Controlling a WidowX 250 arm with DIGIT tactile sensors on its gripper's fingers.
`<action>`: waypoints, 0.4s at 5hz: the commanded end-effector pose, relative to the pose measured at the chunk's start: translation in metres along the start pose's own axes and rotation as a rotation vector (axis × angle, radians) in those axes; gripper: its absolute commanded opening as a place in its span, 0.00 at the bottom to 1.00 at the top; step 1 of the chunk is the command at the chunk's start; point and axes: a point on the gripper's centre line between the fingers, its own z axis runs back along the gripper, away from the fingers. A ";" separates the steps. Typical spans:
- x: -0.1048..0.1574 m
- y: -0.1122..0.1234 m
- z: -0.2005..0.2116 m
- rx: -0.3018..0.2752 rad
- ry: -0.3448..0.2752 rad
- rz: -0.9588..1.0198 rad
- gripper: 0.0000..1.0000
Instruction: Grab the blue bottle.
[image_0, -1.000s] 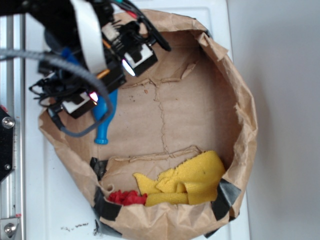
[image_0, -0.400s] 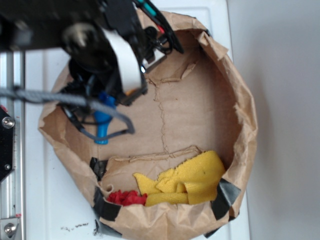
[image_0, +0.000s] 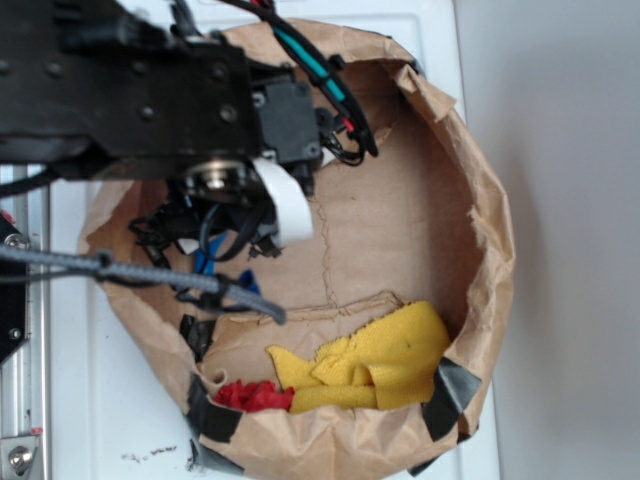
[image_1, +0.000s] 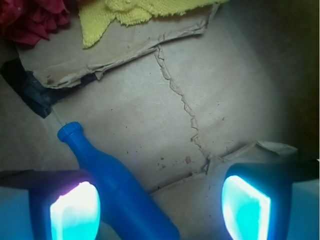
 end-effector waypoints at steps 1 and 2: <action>-0.017 -0.001 0.002 0.066 -0.078 -0.086 1.00; -0.028 -0.010 -0.009 0.106 -0.088 -0.166 1.00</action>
